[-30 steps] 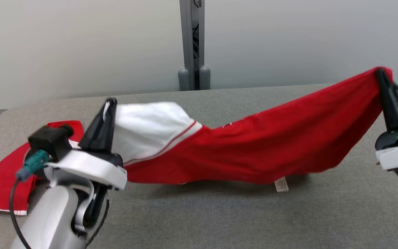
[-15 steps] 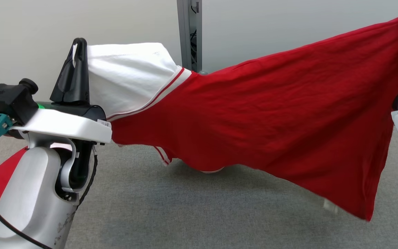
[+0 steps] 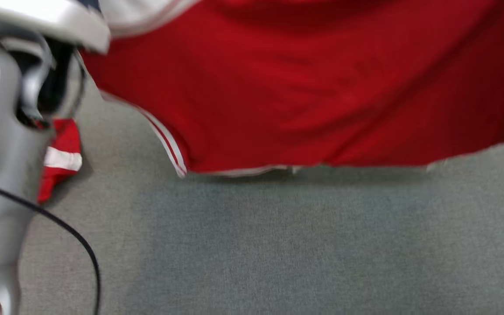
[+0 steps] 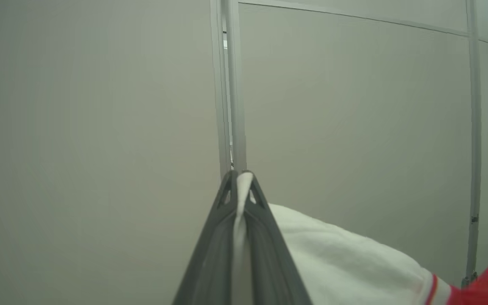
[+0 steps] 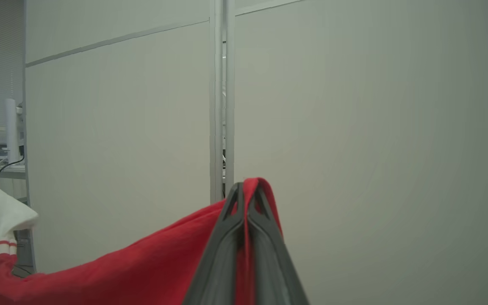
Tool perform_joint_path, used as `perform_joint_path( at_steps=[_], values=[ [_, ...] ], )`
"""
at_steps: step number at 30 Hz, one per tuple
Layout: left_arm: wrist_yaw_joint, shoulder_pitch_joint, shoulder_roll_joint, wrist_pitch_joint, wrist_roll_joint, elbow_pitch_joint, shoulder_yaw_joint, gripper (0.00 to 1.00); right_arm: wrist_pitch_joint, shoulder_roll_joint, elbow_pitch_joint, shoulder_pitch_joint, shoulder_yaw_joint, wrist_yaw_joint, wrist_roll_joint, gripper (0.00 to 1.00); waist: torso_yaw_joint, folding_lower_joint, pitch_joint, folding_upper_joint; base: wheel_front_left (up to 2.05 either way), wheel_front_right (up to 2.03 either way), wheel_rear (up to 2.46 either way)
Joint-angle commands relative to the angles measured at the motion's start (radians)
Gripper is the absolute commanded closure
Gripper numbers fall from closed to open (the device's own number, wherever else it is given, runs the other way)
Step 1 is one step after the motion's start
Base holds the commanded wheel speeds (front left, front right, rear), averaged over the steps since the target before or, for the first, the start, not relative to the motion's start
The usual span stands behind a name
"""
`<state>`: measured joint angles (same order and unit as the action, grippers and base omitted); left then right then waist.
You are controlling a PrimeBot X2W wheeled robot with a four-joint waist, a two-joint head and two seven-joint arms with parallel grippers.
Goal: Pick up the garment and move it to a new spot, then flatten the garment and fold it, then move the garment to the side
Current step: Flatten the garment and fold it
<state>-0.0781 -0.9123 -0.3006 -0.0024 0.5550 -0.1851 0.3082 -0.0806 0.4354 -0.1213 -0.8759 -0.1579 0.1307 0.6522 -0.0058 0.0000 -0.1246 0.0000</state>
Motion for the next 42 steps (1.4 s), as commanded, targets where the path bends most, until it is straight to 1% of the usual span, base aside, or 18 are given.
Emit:
perform_joint_path(
  at_steps=[1,2,4,6,7,9,11,13,16,18,20,22,25,28,32,35,42],
  values=[
    [0.016,-0.103,-0.022,0.009,-0.031,-0.041,0.003,1.00,0.013,0.015,-0.033,-0.098,-0.035,0.000,0.006,1.00,-0.028,0.0000,-0.139,0.0000,0.00,0.00,0.00],
    [0.016,-0.103,-0.022,0.009,-0.031,-0.041,0.003,1.00,0.013,0.015,-0.033,-0.098,-0.035,0.000,0.006,1.00,-0.028,0.0000,-0.139,0.0000,0.00,0.00,0.00],
    [0.029,-0.204,-0.012,0.011,-0.049,-0.102,0.012,1.00,0.040,0.021,-0.087,-0.205,-0.081,0.000,0.011,1.00,-0.036,0.0000,-0.187,0.0000,0.00,0.00,0.00],
    [0.038,-0.320,-0.003,0.006,-0.063,-0.158,0.017,1.00,0.083,0.030,-0.143,-0.326,-0.115,0.000,0.009,1.00,-0.043,0.0000,-0.238,0.0000,0.00,0.00,0.00],
    [0.039,-0.424,0.013,-0.018,-0.078,-0.219,0.015,1.00,0.142,0.017,-0.206,-0.433,-0.139,0.000,0.011,1.00,-0.050,0.0000,-0.286,0.0000,0.00,0.00,0.00],
    [0.027,-0.512,0.032,-0.060,-0.090,-0.281,0.005,1.00,0.211,0.002,-0.276,-0.525,-0.168,0.000,0.000,1.00,-0.054,0.0000,-0.321,0.0000,0.00,0.00,0.00],
    [0.010,-0.596,0.051,-0.129,-0.105,-0.336,-0.008,1.00,0.284,-0.008,-0.335,-0.608,-0.206,0.000,-0.017,1.00,-0.057,0.0000,-0.348,0.0000,0.00,0.00,0.00],
    [-0.008,-0.664,0.072,-0.197,-0.119,-0.379,-0.021,1.00,0.327,-0.006,-0.381,-0.675,-0.236,0.000,-0.030,1.00,-0.055,0.0000,-0.370,0.0000,0.00,0.00,0.00],
    [-0.017,-0.729,0.107,-0.248,-0.144,-0.424,-0.023,1.00,0.349,-0.010,-0.420,-0.739,-0.242,0.000,-0.058,1.00,-0.050,0.0000,-0.399,0.0000,0.00,0.00,0.00],
    [-0.016,-0.761,0.123,-0.260,-0.166,-0.424,-0.027,1.00,0.349,-0.019,-0.391,-0.758,-0.182,0.000,-0.088,1.00,-0.044,0.0000,-0.422,0.0000,0.00,0.00,0.00],
    [-0.020,-0.782,0.138,-0.262,-0.202,-0.369,-0.044,1.00,0.346,-0.038,-0.363,-0.738,-0.122,0.000,-0.115,1.00,-0.040,0.0000,-0.447,0.0000,0.00,0.00,0.00],
    [-0.018,-0.757,0.153,-0.261,-0.248,-0.304,-0.060,1.00,0.346,-0.058,-0.345,-0.687,-0.075,0.000,-0.135,1.00,-0.037,0.0000,-0.465,0.0000,0.00,0.00,0.00],
    [0.009,-0.695,0.174,-0.261,-0.316,-0.228,-0.059,1.00,0.347,-0.069,-0.341,-0.627,-0.046,0.000,-0.135,1.00,-0.034,0.0000,-0.484,0.0000,0.00,0.00,0.00],
    [0.037,-0.629,0.184,-0.261,-0.369,-0.194,-0.046,1.00,0.347,-0.077,-0.355,-0.539,-0.040,0.000,-0.119,1.00,-0.029,0.0000,-0.488,0.0000,0.00,0.00,0.00],
    [0.072,-0.503,0.201,-0.261,-0.403,-0.202,-0.027,1.00,0.347,-0.075,-0.358,-0.422,-0.053,0.000,-0.094,1.00,-0.024,0.0000,-0.471,0.0000,0.00,0.00,0.00],
    [0.096,-0.409,0.199,-0.261,-0.418,-0.219,-0.021,1.00,0.347,-0.070,-0.361,-0.333,-0.065,0.000,-0.065,1.00,-0.020,0.0000,-0.440,0.0000,0.00,0.00,0.00],
    [0.146,-0.170,0.194,-0.261,-0.430,-0.266,-0.009,1.00,0.347,-0.053,-0.409,-0.110,-0.120,0.000,0.039,1.00,-0.009,0.0000,-0.324,0.0000,0.00,0.00,0.00]
  ],
)
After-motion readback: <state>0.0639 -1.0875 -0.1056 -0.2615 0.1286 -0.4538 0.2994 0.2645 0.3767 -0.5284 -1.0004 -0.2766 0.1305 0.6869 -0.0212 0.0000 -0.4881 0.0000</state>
